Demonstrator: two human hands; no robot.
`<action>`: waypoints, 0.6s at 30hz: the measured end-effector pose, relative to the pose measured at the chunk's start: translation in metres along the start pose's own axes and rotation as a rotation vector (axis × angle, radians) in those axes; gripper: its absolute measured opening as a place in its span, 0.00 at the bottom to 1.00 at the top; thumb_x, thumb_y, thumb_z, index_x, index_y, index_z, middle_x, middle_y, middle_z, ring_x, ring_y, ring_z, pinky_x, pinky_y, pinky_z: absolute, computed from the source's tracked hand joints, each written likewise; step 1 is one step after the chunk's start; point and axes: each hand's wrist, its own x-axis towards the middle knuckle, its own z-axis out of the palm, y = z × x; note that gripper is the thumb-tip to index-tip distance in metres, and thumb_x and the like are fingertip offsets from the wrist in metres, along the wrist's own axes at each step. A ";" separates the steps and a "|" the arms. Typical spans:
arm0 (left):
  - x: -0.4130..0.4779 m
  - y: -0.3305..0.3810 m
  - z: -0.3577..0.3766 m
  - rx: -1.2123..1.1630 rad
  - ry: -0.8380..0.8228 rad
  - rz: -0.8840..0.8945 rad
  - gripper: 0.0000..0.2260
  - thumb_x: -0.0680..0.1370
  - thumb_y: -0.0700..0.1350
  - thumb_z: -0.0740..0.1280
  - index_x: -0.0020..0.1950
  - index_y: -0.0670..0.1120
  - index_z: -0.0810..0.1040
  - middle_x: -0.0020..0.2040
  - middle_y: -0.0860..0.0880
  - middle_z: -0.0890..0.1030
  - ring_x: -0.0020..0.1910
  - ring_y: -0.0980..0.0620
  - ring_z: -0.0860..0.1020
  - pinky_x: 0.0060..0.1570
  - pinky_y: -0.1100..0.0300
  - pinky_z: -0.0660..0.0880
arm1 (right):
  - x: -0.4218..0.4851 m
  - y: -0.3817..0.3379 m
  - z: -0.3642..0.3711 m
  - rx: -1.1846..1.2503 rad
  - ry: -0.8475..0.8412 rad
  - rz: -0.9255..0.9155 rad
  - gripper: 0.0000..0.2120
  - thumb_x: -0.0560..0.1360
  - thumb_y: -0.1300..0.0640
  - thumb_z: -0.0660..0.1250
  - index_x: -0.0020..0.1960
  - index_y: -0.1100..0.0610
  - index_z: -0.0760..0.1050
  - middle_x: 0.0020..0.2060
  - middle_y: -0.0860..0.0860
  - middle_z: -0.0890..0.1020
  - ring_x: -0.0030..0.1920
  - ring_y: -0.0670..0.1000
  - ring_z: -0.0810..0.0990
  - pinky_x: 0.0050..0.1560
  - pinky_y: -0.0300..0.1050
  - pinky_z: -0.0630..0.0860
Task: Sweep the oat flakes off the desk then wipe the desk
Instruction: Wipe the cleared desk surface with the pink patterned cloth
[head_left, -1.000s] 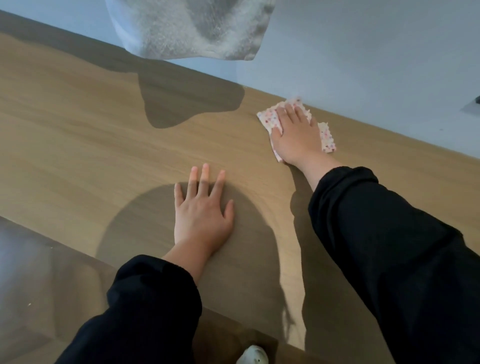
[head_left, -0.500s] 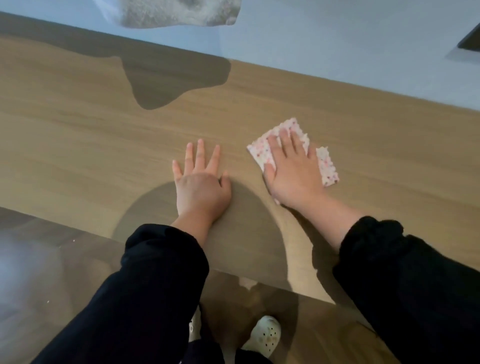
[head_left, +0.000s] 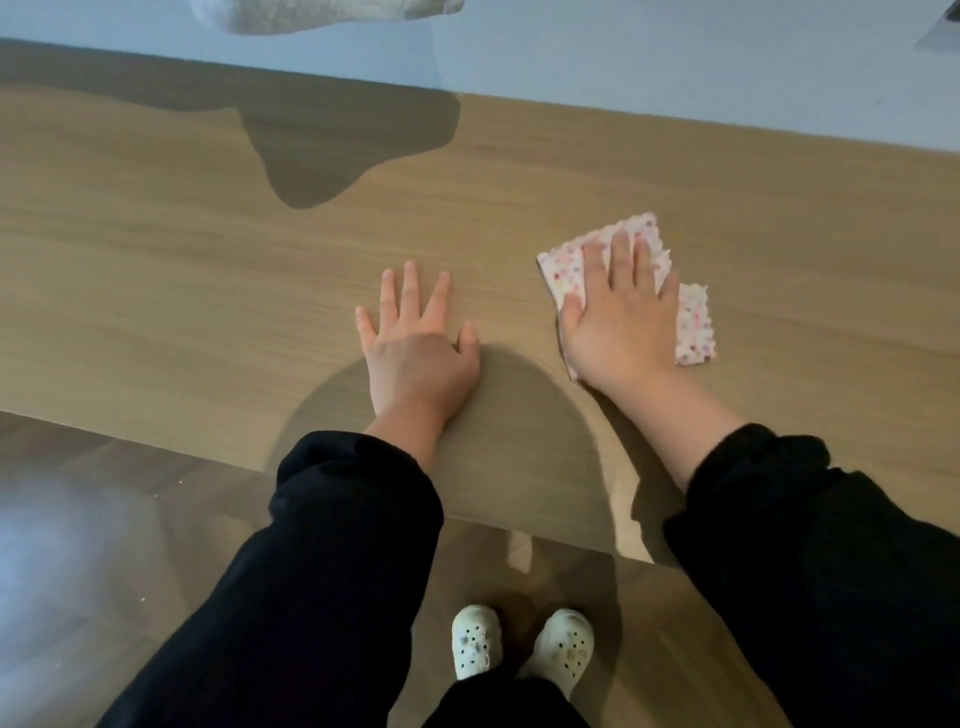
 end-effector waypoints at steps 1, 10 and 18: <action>0.000 0.000 0.000 -0.003 -0.005 -0.002 0.27 0.80 0.55 0.55 0.78 0.54 0.55 0.80 0.48 0.48 0.78 0.48 0.44 0.75 0.43 0.42 | -0.017 -0.011 0.007 0.004 0.004 -0.050 0.30 0.80 0.46 0.47 0.80 0.54 0.46 0.79 0.56 0.47 0.78 0.56 0.43 0.76 0.62 0.45; 0.003 -0.002 -0.003 -0.063 -0.044 0.009 0.26 0.80 0.56 0.54 0.78 0.54 0.58 0.80 0.49 0.49 0.78 0.48 0.43 0.75 0.43 0.41 | -0.109 0.045 0.016 -0.071 -0.025 0.052 0.31 0.78 0.43 0.41 0.80 0.50 0.45 0.79 0.52 0.45 0.79 0.53 0.42 0.75 0.58 0.44; 0.005 -0.017 -0.014 -0.359 -0.080 0.074 0.22 0.81 0.47 0.59 0.75 0.50 0.65 0.78 0.48 0.57 0.78 0.50 0.50 0.75 0.46 0.41 | -0.076 -0.012 0.017 -0.068 -0.007 0.005 0.31 0.81 0.45 0.42 0.80 0.54 0.40 0.78 0.57 0.41 0.78 0.58 0.39 0.76 0.61 0.41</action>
